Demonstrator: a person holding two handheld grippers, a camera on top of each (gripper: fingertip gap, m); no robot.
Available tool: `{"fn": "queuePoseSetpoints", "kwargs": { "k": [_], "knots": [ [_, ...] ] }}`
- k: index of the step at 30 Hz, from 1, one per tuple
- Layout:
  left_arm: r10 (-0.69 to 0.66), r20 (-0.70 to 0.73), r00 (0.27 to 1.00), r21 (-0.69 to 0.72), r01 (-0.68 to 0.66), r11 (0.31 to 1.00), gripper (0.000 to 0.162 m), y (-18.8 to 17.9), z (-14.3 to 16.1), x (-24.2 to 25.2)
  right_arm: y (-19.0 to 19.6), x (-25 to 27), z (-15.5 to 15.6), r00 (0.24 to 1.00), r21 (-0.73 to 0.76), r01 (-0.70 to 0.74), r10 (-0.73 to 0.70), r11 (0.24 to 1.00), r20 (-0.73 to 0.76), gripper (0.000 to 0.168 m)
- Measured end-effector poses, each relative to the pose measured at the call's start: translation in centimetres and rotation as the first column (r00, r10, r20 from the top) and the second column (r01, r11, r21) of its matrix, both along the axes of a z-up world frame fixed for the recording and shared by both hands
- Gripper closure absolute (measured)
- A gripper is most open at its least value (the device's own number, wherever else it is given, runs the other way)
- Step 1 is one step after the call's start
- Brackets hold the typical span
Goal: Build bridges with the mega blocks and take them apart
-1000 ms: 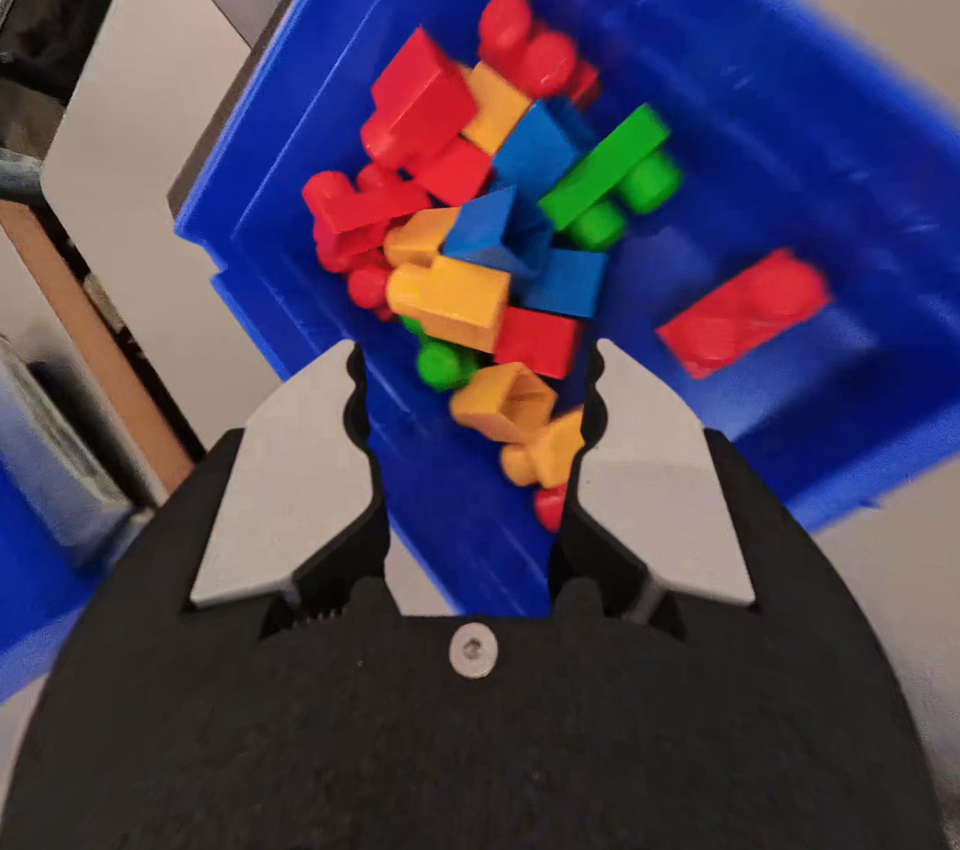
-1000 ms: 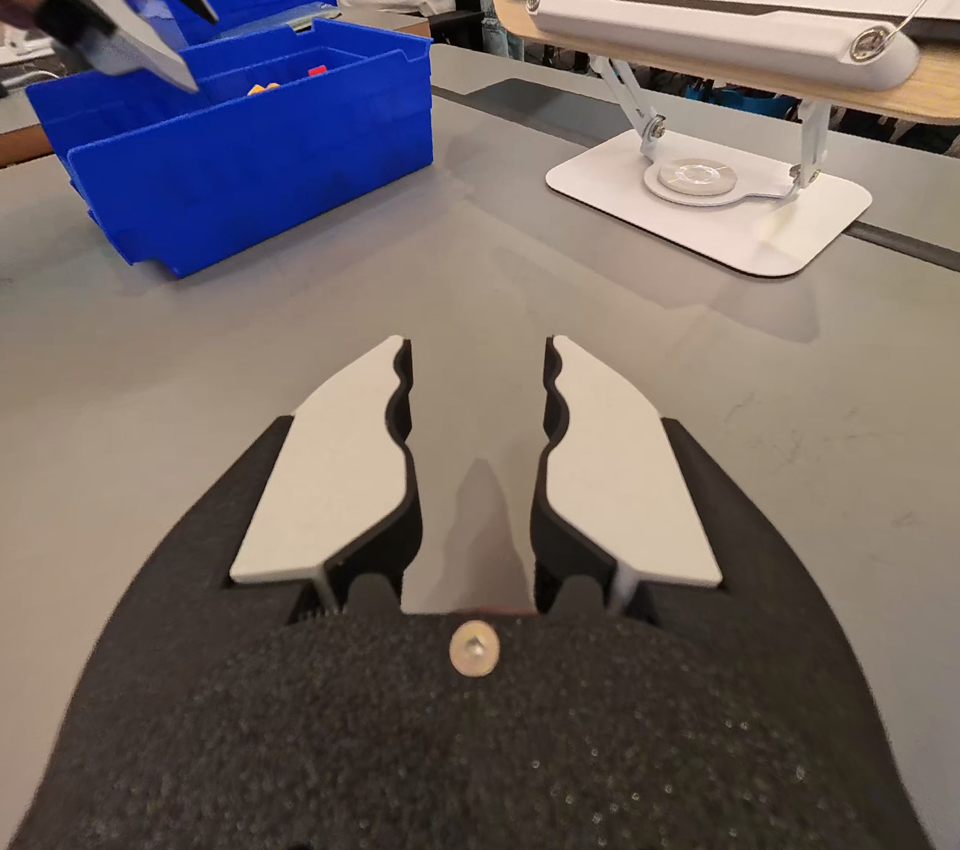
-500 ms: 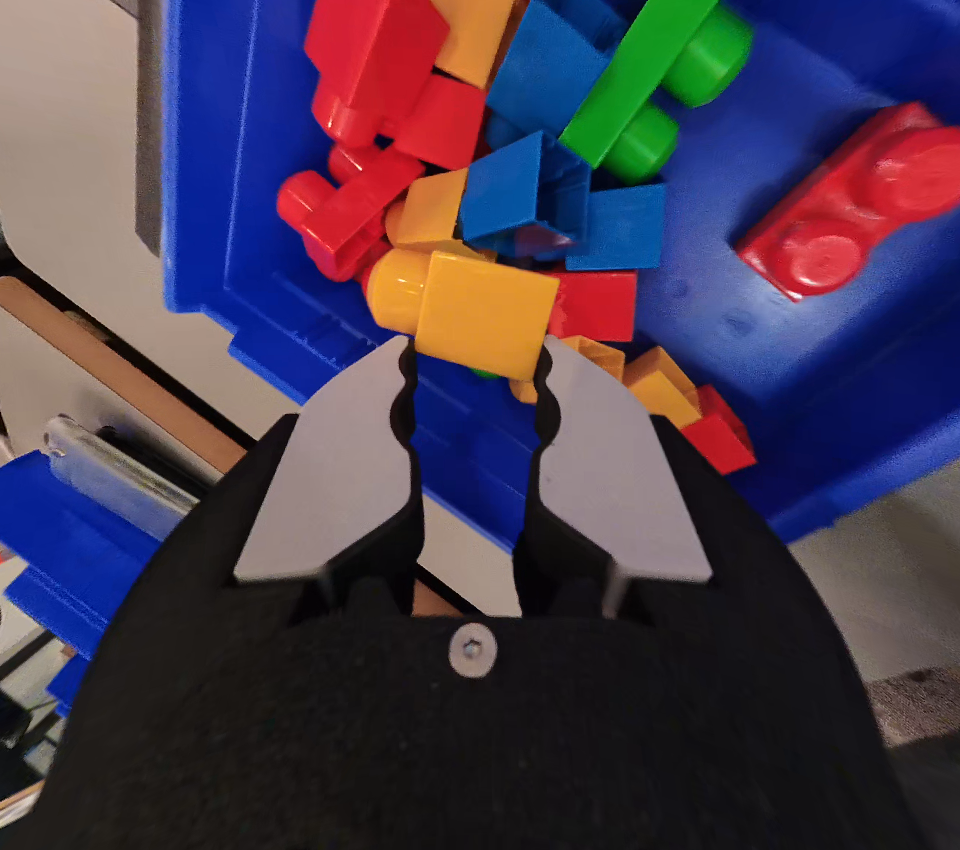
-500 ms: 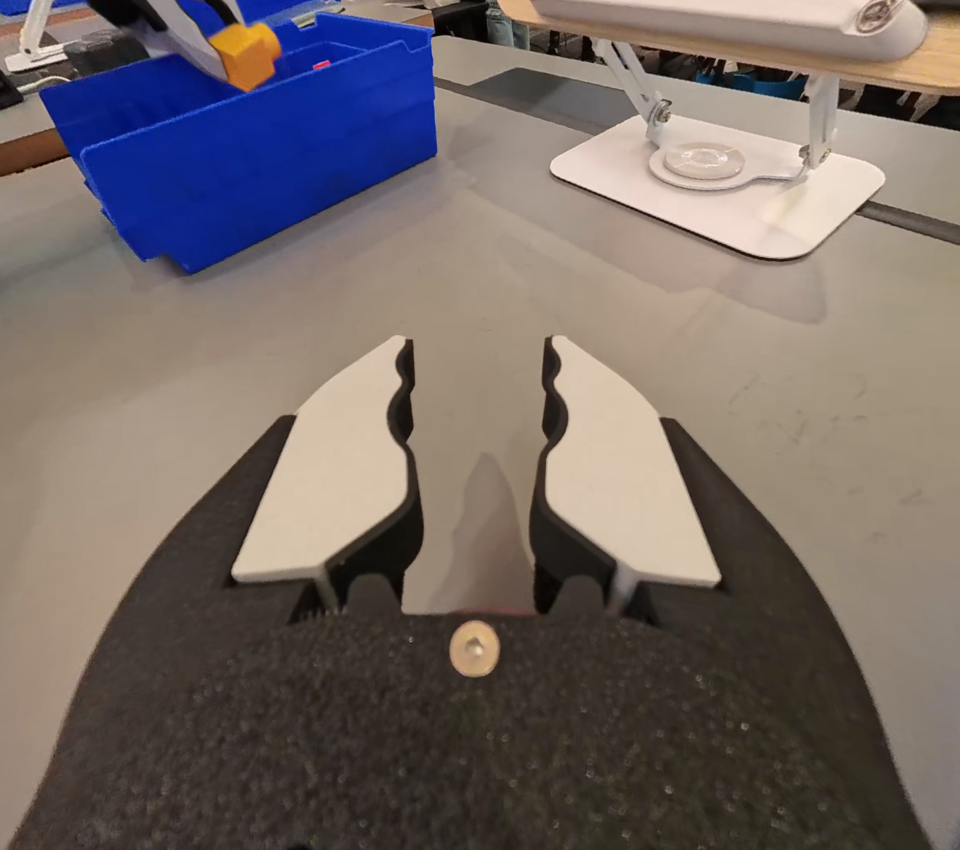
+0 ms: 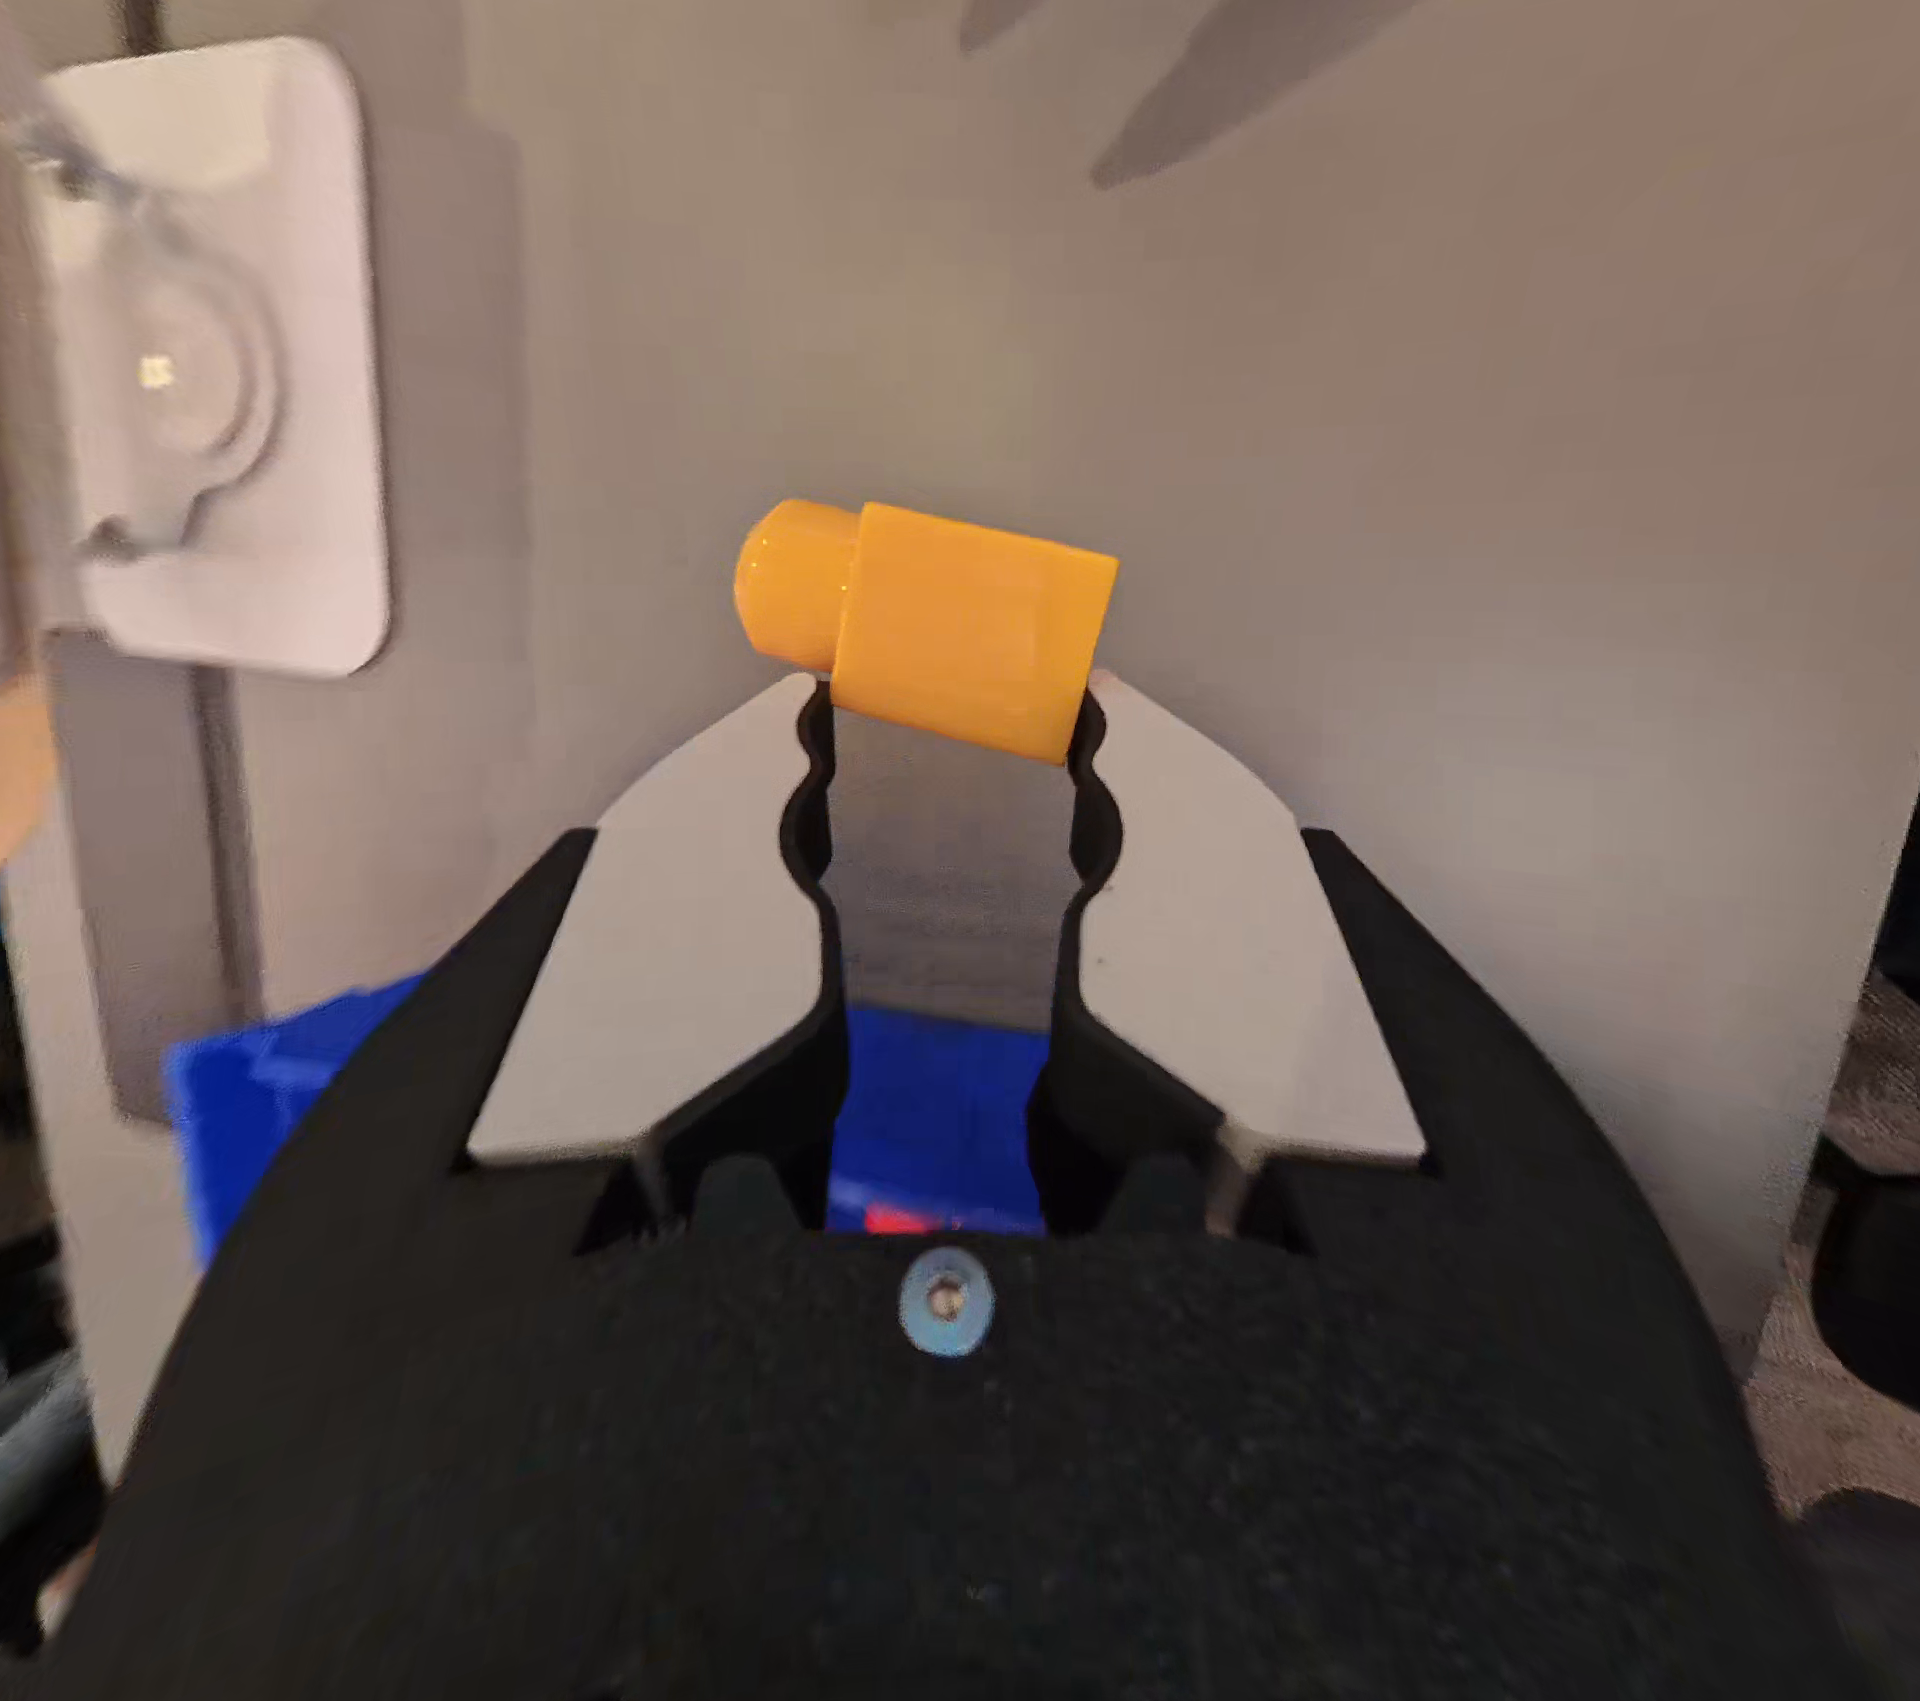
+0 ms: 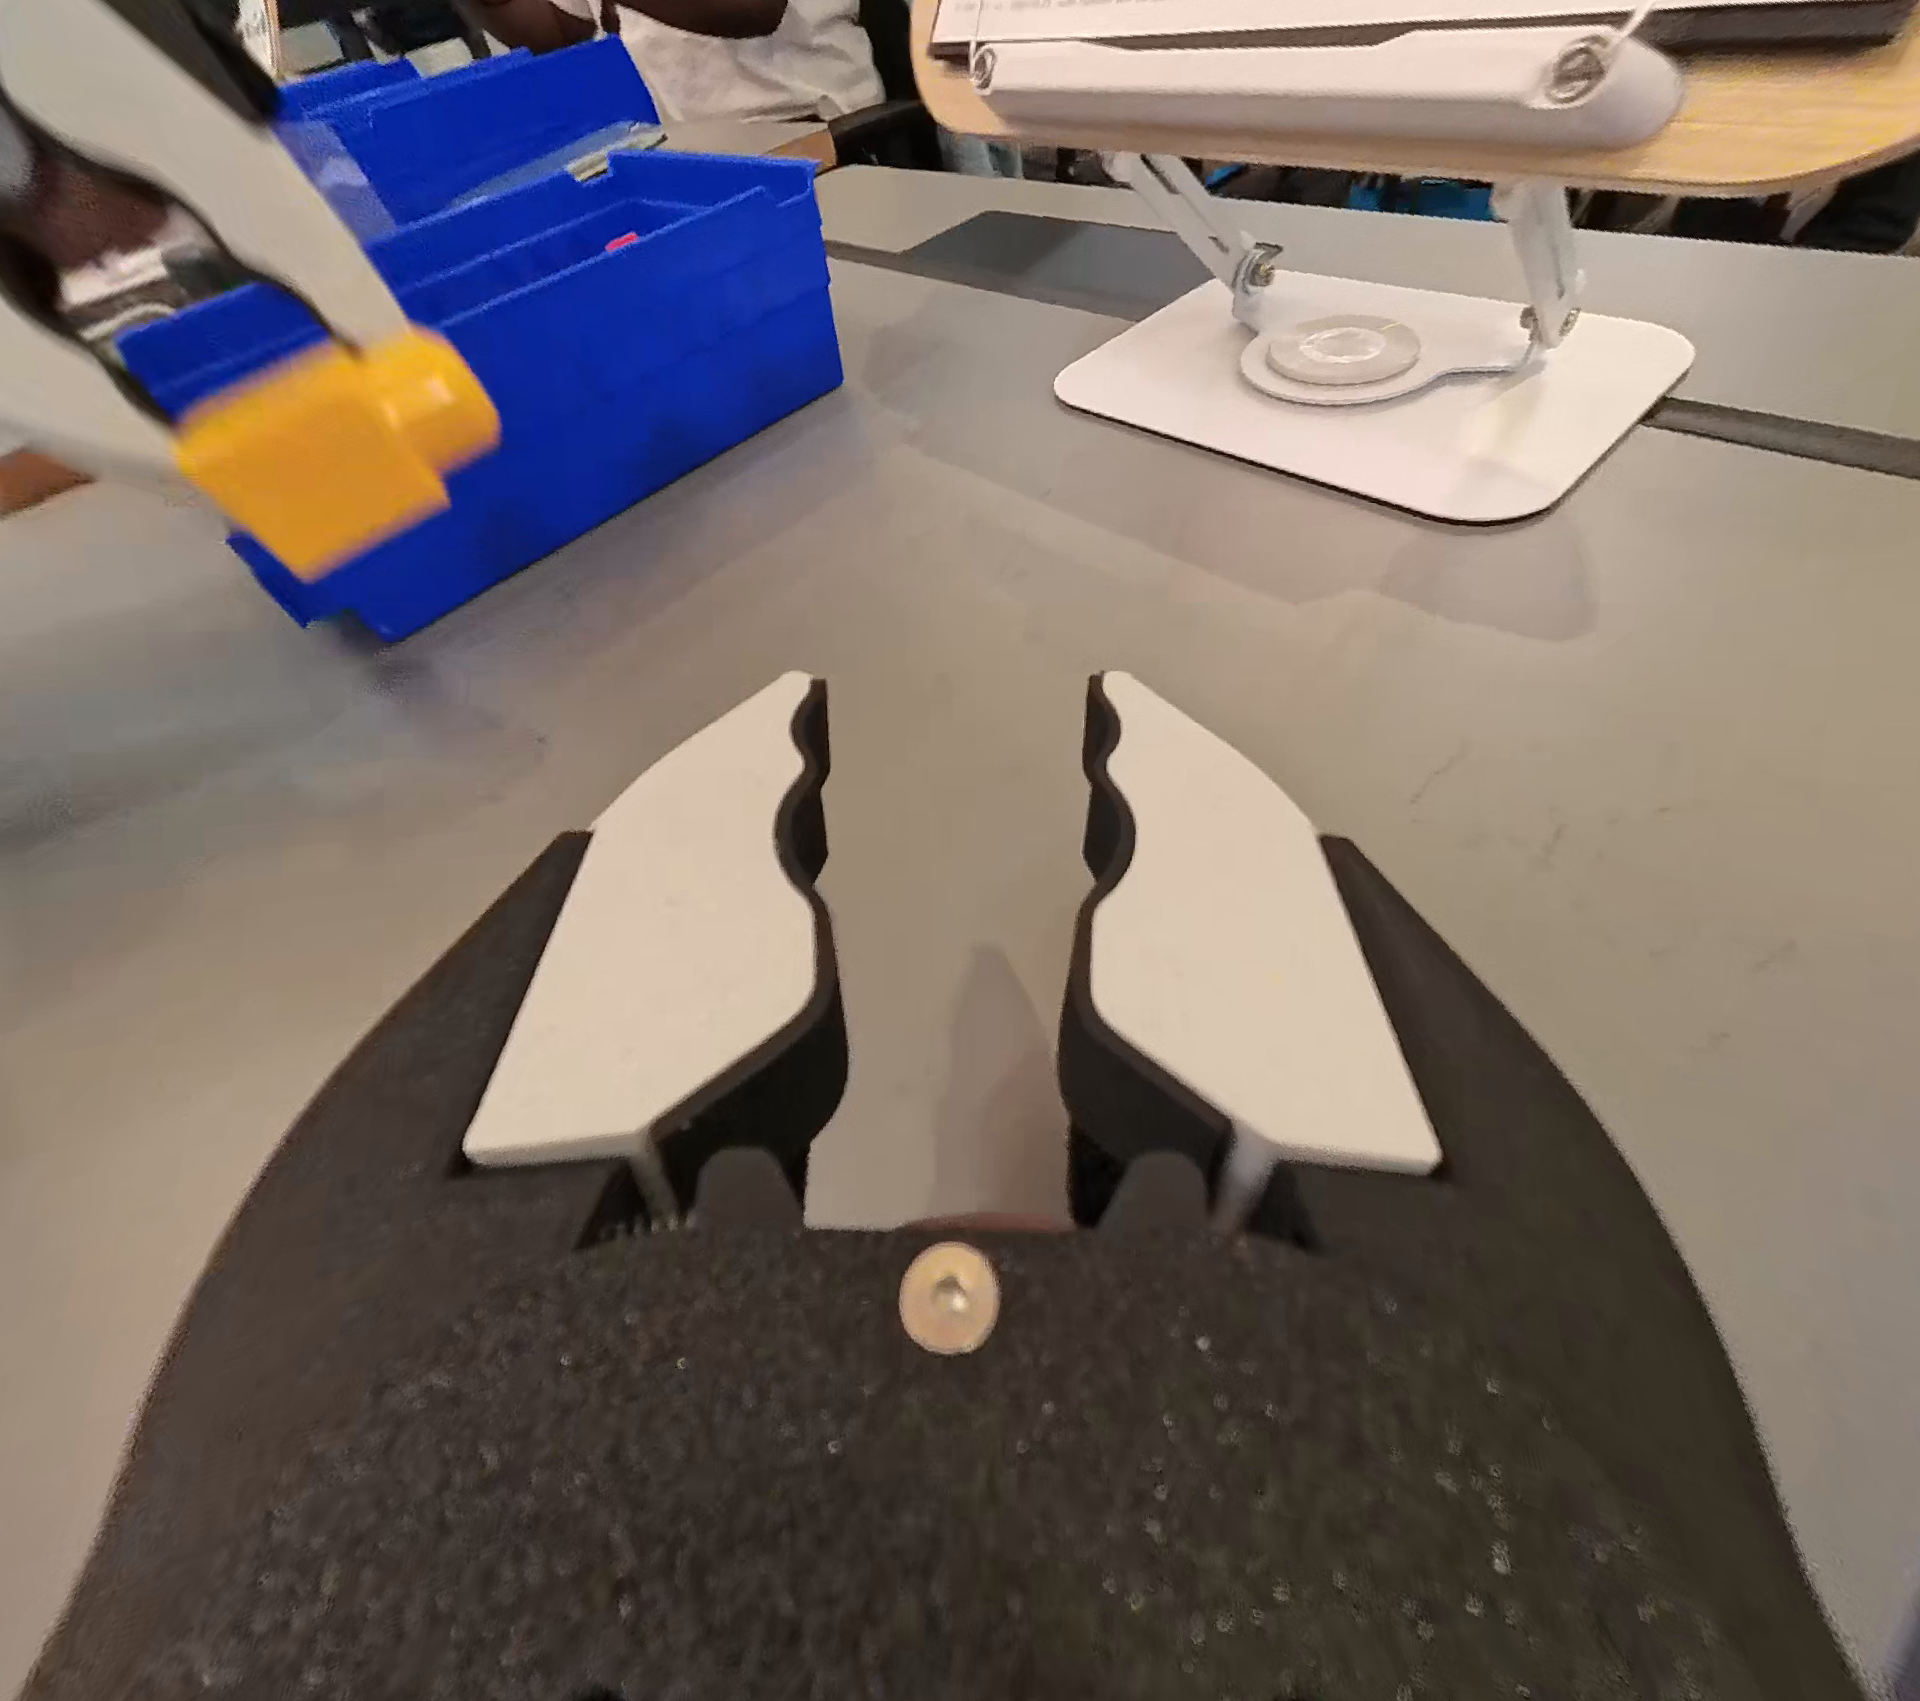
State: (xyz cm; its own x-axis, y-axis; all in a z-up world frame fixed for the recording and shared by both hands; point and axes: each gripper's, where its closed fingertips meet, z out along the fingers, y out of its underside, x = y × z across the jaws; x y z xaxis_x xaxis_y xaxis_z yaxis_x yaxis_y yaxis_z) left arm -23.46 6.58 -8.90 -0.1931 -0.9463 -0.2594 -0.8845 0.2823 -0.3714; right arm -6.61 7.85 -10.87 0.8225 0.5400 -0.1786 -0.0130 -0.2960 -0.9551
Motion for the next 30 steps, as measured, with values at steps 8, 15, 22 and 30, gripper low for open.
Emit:
{"fn": "queuePoseSetpoints", "kwargs": {
  "k": [8,15,22,30],
  "knots": [
    [-0.12,-0.168,0.979,-0.07,0.11,0.991,0.119,-0.6,-8.5,3.2,0.0,0.8,0.0,0.999,-0.021,0.014,-0.015,1.0,-0.044,0.121],
    [-0.182,-0.181,0.966,-0.108,0.164,0.98,0.119,-0.9,-10.0,4.0,-0.3,-0.2,-0.3,1.0,-0.02,-0.014,0.014,1.0,0.007,0.121],
    [-0.166,-0.201,0.965,-0.102,0.148,0.984,0.105,-0.7,-10.3,3.5,-0.3,-0.3,-0.8,1.0,-0.046,-0.023,0.023,0.999,0.005,0.121],
    [-0.005,-0.013,1.0,-0.05,0.004,0.999,0.096,-0.5,0.1,-1.8,-0.2,-0.1,-1.0,0.999,-0.078,-0.029,0.026,0.997,-0.039,0.121]
  ]
}}
